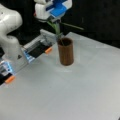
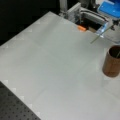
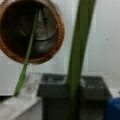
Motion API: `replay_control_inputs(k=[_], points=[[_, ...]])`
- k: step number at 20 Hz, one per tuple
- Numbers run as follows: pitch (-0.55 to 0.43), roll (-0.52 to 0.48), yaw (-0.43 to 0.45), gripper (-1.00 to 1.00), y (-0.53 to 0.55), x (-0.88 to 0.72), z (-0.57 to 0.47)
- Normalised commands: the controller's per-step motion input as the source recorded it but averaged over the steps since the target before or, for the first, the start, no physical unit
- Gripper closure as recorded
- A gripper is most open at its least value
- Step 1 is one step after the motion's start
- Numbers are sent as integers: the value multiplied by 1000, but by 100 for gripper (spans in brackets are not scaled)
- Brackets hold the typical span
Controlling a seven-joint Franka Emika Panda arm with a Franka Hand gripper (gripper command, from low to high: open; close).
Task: Flower insertion into a vase
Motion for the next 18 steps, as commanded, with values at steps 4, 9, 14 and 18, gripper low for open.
replay_control_inputs(k=[4,9,14,18], points=[[-3,157,-20,100,66,-386,-114],[-44,134,1,100,112,-348,-109],[-85,110,21,100,70,-300,-123],[-64,93,63,100,99,-332,-134]])
